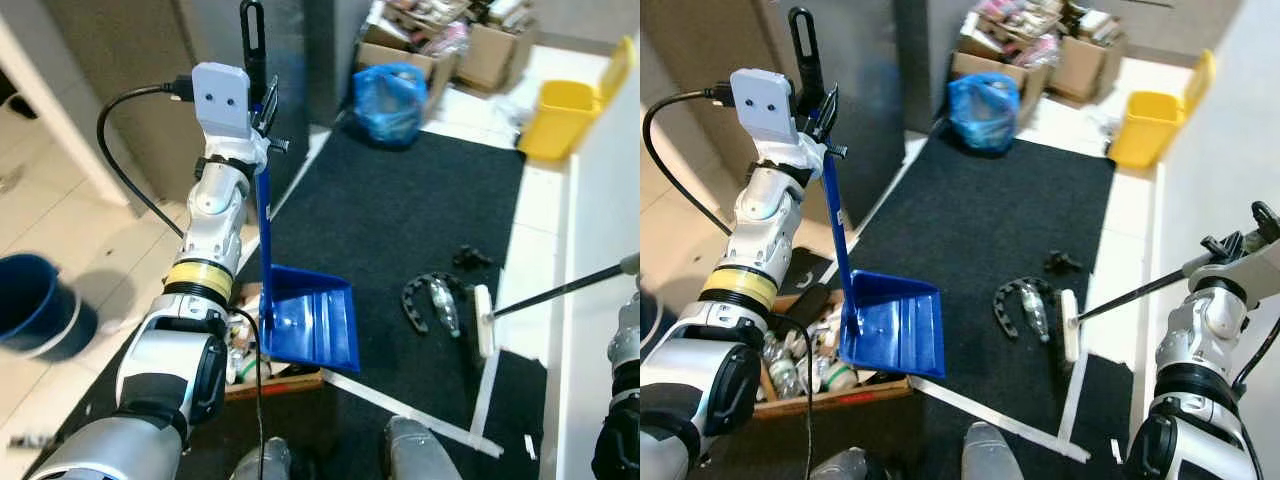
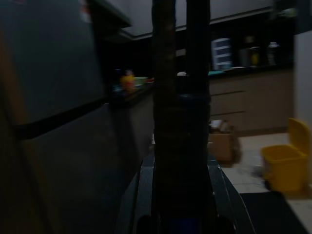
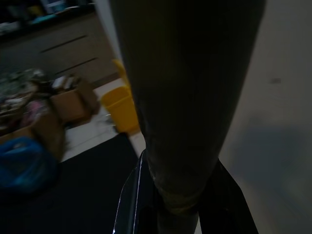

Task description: Sweep floor

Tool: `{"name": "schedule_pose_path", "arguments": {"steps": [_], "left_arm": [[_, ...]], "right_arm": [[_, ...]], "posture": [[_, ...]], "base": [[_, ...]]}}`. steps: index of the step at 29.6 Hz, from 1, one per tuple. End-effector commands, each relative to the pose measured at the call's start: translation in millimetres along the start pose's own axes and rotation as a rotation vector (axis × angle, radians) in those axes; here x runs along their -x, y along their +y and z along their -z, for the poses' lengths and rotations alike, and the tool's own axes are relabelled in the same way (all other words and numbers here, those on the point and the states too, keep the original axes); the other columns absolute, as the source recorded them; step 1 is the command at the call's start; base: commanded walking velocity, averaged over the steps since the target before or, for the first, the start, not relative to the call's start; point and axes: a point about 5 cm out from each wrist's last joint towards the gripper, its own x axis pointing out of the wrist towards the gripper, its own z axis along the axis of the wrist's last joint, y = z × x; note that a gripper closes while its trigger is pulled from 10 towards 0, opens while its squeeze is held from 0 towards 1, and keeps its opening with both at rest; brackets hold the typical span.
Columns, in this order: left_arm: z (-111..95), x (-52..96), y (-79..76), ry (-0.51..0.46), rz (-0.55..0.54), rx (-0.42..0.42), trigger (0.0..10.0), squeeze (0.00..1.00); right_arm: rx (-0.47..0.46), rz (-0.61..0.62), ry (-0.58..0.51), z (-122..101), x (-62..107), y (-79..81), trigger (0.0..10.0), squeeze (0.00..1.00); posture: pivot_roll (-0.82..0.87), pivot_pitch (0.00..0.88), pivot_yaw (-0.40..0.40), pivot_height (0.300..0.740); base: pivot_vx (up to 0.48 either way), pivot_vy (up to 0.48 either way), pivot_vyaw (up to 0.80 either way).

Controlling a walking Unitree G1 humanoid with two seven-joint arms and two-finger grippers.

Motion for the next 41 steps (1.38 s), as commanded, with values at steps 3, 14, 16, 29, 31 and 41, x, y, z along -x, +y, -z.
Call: {"name": "schedule_pose_path", "arguments": {"steps": [3, 14, 16, 29, 31, 41], "left_arm": [[-12.6, -4.3, -1.7, -0.065, 0.018, -0.015, 10.0, 0.00], [-14.6, -6.3, 0.5, -0.071, 0.025, -0.017, 10.0, 0.00], [-13.9, -6.0, 0.2, -0.070, 0.028, -0.013, 10.0, 0.00], [-10.8, -2.6, -3.6, -0.067, 0.052, 0.012, 10.0, 0.00], [-9.0, -2.1, -4.3, -0.061, 0.054, 0.013, 10.0, 0.00], [-7.2, -2.0, -7.0, -0.056, 0.069, 0.028, 10.0, 0.00]], "right_arm": [[-0.020, 0.003, -0.046, -10.2, -3.4, 1.6, 10.0, 0.00], [-0.015, 0.016, -0.038, -8.0, -2.5, 1.0, 10.0, 0.00], [-0.012, 0.020, -0.038, -8.2, -2.4, 0.1, 10.0, 0.00], [0.008, 0.029, -0.035, -6.9, -0.3, -5.3, 10.0, 0.00], [0.011, 0.029, -0.031, -5.8, 0.1, -5.3, 10.0, 0.00], [0.016, 0.021, -0.034, -6.2, 0.3, -2.7, 10.0, 0.00]], "posture": [[0.02, 0.000, 0.020, 0.740], [0.02, 0.000, 0.024, 0.740], [0.02, 0.000, 0.023, 0.740], [0.01, 0.000, 0.021, 0.740], [0.01, 0.000, 0.021, 0.740], [0.01, 0.000, 0.022, 0.740]], "base": [[0.000, 0.000, -0.80], [0.000, 0.000, -0.80], [0.000, 0.000, -0.80], [0.000, 0.000, -0.80], [0.000, 0.000, -0.80], [0.000, 0.000, -0.80]]}}
